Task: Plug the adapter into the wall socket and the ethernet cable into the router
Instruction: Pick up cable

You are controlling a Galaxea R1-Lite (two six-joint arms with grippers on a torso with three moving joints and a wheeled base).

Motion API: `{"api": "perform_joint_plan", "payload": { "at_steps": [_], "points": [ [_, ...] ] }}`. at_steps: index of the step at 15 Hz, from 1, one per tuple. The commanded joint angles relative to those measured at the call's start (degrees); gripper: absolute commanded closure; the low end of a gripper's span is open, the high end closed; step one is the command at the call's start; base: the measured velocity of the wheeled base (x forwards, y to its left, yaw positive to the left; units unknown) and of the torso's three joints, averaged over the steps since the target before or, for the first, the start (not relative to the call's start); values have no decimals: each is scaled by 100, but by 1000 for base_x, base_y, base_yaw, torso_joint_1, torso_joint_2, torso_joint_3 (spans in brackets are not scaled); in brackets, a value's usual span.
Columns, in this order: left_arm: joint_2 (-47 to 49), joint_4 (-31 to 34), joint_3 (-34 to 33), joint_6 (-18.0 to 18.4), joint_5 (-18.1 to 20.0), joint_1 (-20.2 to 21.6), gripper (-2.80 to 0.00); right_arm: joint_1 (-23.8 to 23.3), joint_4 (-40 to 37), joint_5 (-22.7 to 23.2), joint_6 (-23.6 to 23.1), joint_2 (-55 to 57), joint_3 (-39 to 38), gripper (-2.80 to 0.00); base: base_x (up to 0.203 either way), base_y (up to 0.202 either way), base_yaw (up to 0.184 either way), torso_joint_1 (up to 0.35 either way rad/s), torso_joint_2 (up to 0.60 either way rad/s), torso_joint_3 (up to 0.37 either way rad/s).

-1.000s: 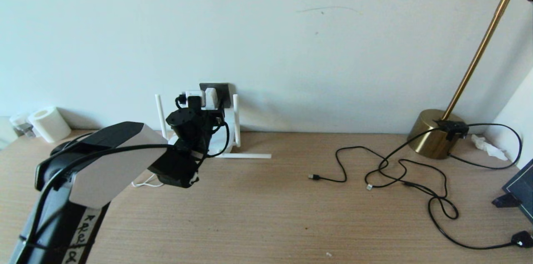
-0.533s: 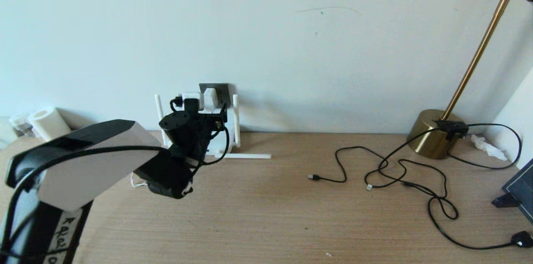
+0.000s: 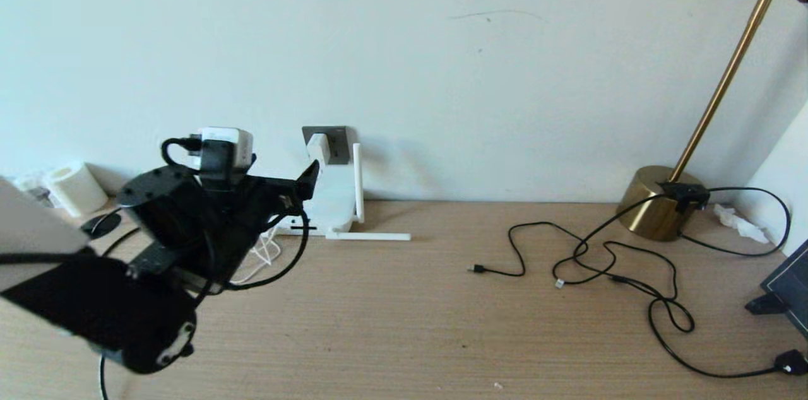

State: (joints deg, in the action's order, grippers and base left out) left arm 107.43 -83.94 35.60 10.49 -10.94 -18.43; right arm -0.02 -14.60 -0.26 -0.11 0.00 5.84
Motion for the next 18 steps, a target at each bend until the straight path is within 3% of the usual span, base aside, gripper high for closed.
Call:
{"api": "perform_joint_plan", "payload": {
  "at_steps": [1,3,4,6,8,10,11,13,16,18],
  "points": [
    [-1331,125,-594,135,294,14,-280,2,-7,0,-5,0,-3,0,0,0,0,0,0,0],
    [-2511,1124,-1030,467,1058,22,-280,2,-7,0,1,0,4,0,0,0,0,0,0,0],
    [-3137,2058,-1143,650,1425,23,-280,2,-7,0,2,0,-2,0,0,0,0,0,0,0],
    [-4232,4990,-1201,1050,2087,16,-280,2,-7,0,2,0,-3,0,0,0,0,0,0,0],
    [-4979,8115,-1047,1470,2483,-87,-280,2,-7,0,-7,0,3,0,0,0,0,0,0,0],
    [-5322,10385,-832,1787,2672,-436,-280,2,-7,0,-1,0,-3,0,0,0,0,0,0,0],
    [-5287,10992,-757,1976,2584,-804,-280,2,-7,0,-5,0,5,0,0,0,0,0,0,0],
    [-4789,11260,-723,2555,2035,-1151,-280,2,-7,0,-4,0,-2,0,0,0,0,0,0,0],
    [-4057,11341,-606,3727,1356,-1273,-280,2,-7,0,-3,0,-3,0,0,0,0,0,0,0],
    [-3676,11298,-501,4112,1137,-1284,-280,2,-7,0,-4,0,1,0,0,0,0,0,0,0]
  ]
}}
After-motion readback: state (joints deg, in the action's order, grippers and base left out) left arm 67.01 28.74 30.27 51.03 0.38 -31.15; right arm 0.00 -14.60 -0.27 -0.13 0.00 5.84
